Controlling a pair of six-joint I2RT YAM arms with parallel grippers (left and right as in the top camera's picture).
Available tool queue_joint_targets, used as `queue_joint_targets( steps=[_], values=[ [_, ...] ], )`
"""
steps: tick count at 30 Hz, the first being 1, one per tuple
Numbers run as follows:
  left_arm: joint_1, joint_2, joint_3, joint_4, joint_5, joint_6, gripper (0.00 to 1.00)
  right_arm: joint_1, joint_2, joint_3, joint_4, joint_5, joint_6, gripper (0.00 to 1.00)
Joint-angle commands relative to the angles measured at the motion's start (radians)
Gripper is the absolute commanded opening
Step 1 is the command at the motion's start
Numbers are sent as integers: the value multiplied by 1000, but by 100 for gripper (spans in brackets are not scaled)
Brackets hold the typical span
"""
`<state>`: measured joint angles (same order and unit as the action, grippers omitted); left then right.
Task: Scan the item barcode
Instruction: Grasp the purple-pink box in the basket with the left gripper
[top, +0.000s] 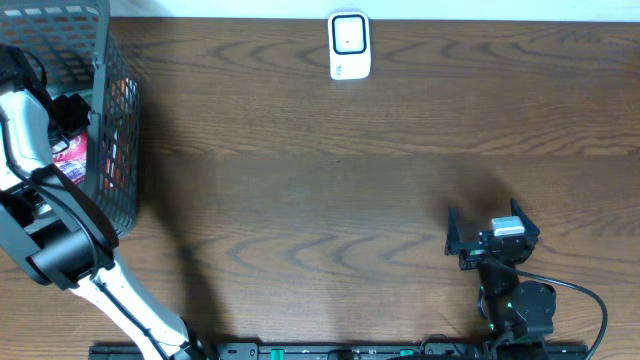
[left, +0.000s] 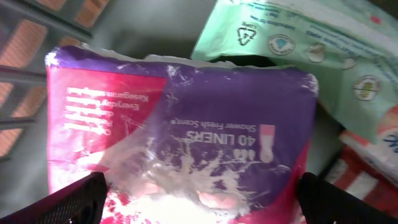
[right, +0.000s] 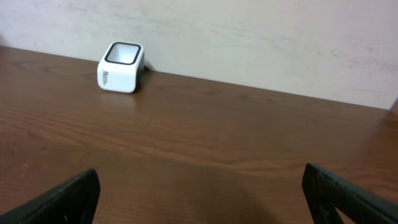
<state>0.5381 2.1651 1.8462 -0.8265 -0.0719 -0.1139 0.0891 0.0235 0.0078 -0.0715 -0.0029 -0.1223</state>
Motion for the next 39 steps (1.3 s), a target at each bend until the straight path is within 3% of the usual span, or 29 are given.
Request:
queue_joint_targets(
  steps=[1,4,11,17,19,21,24,25,31,39],
  values=[
    [-28,16,3,-3,-140,60,98,3,-4,-2,-3,9,-14,99],
    [-73,16,2,-11,-237,80,98,3,-4,-2,-3,9,-14,99],
    [-124,29,-38,-3,-229,75,98,3,-4,-2,-3,9,-14,99],
    [-82,68,-85,-5,-229,47,98,3,-4,-2,-3,9,-14,99],
    [-63,84,-86,-16,-229,37,85,3,-4,-2,-3,9,-14,99],
    [-54,84,-88,-14,-229,37,61,3,-4,-2,-3,9,-14,99],
    [-50,82,-88,-14,-229,38,12,3,-4,-2,-3,9,-14,99],
    [-50,82,-88,-14,-229,38,8,3,-4,-2,-3,9,-14,99],
    [-69,23,-78,-21,-229,37,7,3,-4,-2,-3,9,-14,99],
    [-109,-290,-67,2,-227,26,7,3,-4,-2,-3,9,-14,99]
  ],
)
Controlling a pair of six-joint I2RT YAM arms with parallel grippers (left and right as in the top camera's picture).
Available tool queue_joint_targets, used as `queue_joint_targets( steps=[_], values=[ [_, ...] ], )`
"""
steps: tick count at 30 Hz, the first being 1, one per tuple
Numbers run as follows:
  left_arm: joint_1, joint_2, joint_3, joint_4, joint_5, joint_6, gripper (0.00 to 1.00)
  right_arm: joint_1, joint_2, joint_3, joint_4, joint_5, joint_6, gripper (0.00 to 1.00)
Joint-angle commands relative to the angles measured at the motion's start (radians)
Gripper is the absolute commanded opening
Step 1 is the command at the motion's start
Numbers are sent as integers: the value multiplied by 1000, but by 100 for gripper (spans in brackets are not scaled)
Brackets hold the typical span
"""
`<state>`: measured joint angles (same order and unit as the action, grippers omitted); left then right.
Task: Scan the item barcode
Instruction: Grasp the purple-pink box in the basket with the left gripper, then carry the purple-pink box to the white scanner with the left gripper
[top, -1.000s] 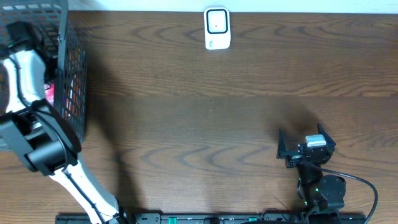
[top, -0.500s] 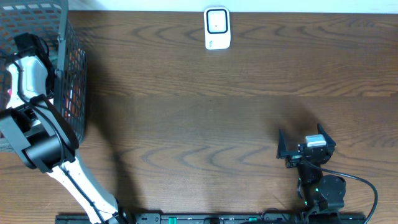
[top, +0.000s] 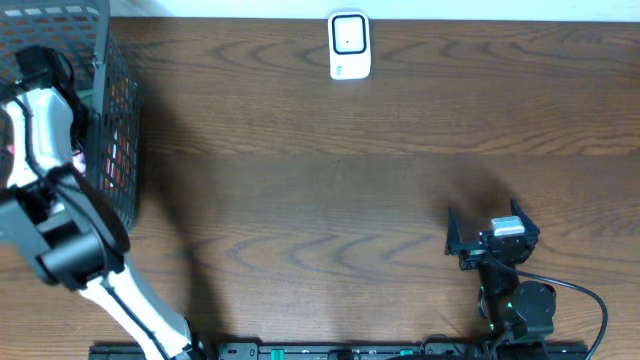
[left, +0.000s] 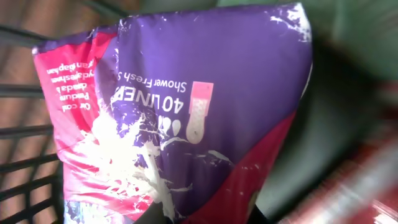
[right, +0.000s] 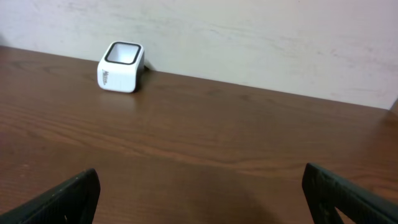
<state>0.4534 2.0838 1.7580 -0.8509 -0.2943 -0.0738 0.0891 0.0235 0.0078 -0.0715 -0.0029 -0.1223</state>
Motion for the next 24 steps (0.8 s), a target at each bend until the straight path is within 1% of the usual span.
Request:
queue_joint_targets(
  steps=[1,7,9,10,12,13,14,17,19,21,24],
  values=[
    [-30,-264,21,43,-5,-14,7,3,-4,-2,-3,9,-14,99],
    [-56,-547,21,149,-6,-14,7,3,-4,-2,-3,9,-14,99],
    [-70,-634,21,185,-6,-34,7,3,-4,-2,-3,9,-14,99],
    [-79,-673,21,198,-6,-72,7,3,-4,-2,-3,9,-14,99],
    [-103,-745,21,206,16,-208,7,3,-4,-2,-3,9,-14,99],
    [-117,-774,21,205,56,-259,7,3,-4,-2,-3,9,-14,99],
    [-136,-804,21,205,132,-299,7,3,-4,-2,-3,9,-14,99],
    [-212,-858,21,207,362,-342,7,3,-4,-2,-3,9,-14,99],
    [-312,-876,21,204,499,-350,7,3,-4,-2,-3,9,-14,99],
    [-402,-875,21,171,543,-351,7,3,-4,-2,-3,9,-14,99],
    [-540,-856,19,54,545,-351,7,3,-4,-2,-3,9,-14,99]
  ],
)
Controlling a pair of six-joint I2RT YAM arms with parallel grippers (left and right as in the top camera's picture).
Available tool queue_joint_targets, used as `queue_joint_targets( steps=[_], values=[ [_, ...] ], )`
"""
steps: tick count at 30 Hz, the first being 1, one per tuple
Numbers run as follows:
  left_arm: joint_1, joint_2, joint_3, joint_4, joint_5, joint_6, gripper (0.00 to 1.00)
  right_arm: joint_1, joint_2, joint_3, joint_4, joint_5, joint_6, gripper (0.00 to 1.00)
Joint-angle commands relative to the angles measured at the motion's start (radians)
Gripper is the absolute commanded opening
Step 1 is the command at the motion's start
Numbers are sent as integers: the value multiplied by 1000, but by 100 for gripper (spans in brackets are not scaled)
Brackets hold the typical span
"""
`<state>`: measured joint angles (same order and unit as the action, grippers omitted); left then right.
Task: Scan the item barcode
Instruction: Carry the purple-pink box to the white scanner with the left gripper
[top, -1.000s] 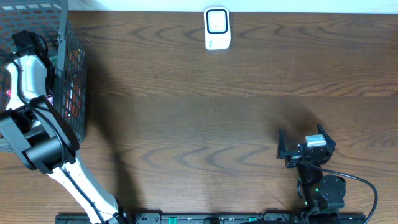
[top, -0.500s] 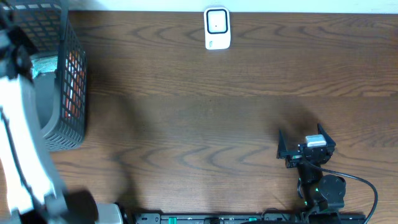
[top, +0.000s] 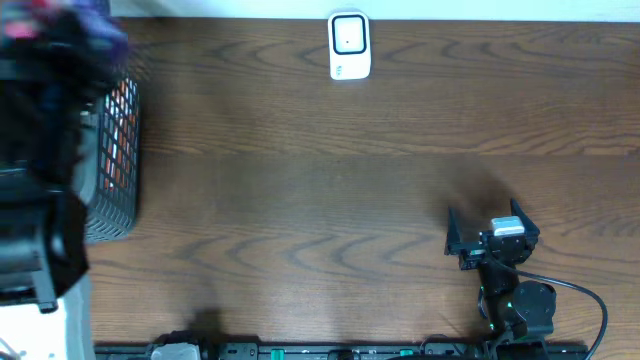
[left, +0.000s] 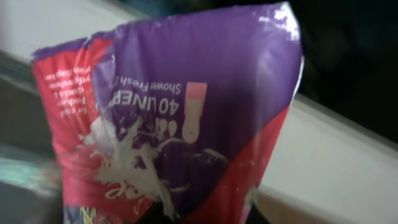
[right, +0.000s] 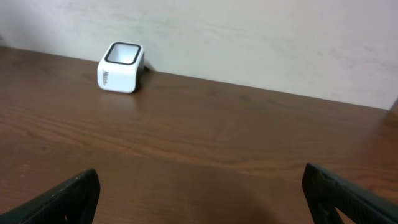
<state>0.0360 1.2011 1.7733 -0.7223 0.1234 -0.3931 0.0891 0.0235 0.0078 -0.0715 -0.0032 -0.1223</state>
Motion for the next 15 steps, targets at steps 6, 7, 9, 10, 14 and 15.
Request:
queue_joint_targets(
  steps=[6,7,9,10,14,15],
  values=[
    [-365,146,-32,-263,127,-31,7,3,-4,-2,-3,10,-14,99],
    [-400,176,-43,-269,127,-31,7,3,-4,-2,-3,10,-14,99],
    [-459,237,-63,-268,126,-16,7,3,-4,-2,-3,10,-14,99],
    [-488,276,-68,-268,122,-8,7,3,-4,-2,-3,10,-14,99],
    [-567,420,-68,-269,113,-9,7,3,-4,-2,-3,10,-14,99],
    [-581,446,-68,-269,113,-9,7,3,-4,-2,-3,10,-14,99]
  ],
)
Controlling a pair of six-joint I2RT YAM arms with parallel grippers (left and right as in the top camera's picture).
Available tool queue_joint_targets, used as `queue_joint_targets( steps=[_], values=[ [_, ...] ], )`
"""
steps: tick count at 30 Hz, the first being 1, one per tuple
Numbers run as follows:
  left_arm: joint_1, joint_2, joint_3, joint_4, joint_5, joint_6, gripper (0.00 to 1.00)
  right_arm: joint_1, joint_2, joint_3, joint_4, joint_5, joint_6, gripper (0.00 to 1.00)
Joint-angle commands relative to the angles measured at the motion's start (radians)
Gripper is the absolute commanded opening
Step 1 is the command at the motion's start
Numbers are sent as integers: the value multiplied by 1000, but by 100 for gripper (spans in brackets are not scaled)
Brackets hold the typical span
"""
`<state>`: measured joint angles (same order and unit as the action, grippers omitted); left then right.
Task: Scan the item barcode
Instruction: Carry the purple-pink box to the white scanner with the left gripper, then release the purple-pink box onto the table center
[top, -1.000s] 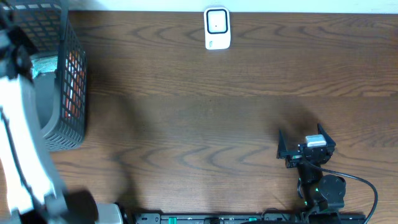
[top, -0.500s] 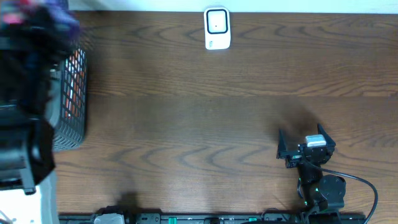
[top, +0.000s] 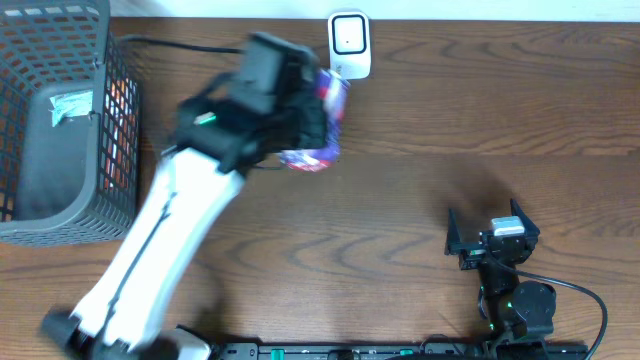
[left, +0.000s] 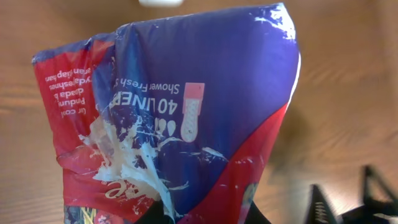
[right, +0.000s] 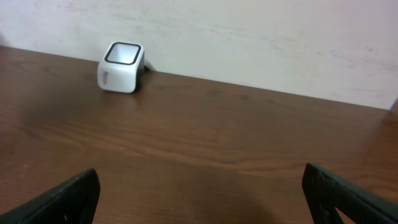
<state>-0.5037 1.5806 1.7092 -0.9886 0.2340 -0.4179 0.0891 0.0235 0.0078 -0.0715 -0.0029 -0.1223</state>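
Observation:
A purple and red pack of liners (top: 313, 128) hangs above the table just in front of the white barcode scanner (top: 349, 45). My left gripper (top: 300, 118) is shut on it. In the left wrist view the pack (left: 186, 106) fills the frame with its printed face toward the camera. Its lower edge is pinched in my left gripper (left: 200, 216), and a sliver of the scanner (left: 160, 2) shows at the top. No barcode shows. My right gripper (top: 490, 238) rests open near the front right. In its own view the gripper (right: 199, 196) faces the scanner (right: 121, 66).
A dark wire basket (top: 110, 150) stands at the far left with a green pack (top: 72, 103) and other packets inside. A black cable (top: 180, 42) runs along the back edge toward the scanner. Behind the table stands a pale wall (right: 249, 37).
My left arm has moved from above the basket at the far left to the table's middle back. The pack it holds is now just in front of the scanner. The right arm is unmoved.
My left gripper was open around the liner pack inside the basket. Then it was shut on the pack, still within the basket walls. Then it held the pack above the basket, and now holds it near the scanner. The right gripper stayed open throughout.

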Motion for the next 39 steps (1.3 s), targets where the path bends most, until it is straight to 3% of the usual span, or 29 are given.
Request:
queue_joint_targets(
  steps=[1,11,12,15,17,22,26,39],
  values=[
    [-56,92,-4,-2,2,16,7,3,-4,-2,-3,9,-14,99],
    [-150,266,-4,-20,-201,16,8,3,-4,-2,-3,9,-14,99],
    [-151,274,-4,-20,-201,16,13,3,-4,-2,-3,9,-14,99],
    [-150,294,-4,-19,-201,16,45,3,-4,-2,-3,9,-14,99],
    [-149,294,-3,-11,-201,17,55,3,-4,-2,-3,9,-14,99],
    [-147,272,7,18,-201,24,56,3,-4,-2,-3,9,-14,99],
    [-141,230,30,17,-201,55,70,3,-4,-2,-3,9,-14,99],
    [-5,21,31,5,-201,54,72,3,-3,-2,-3,9,-14,99]
  ],
)
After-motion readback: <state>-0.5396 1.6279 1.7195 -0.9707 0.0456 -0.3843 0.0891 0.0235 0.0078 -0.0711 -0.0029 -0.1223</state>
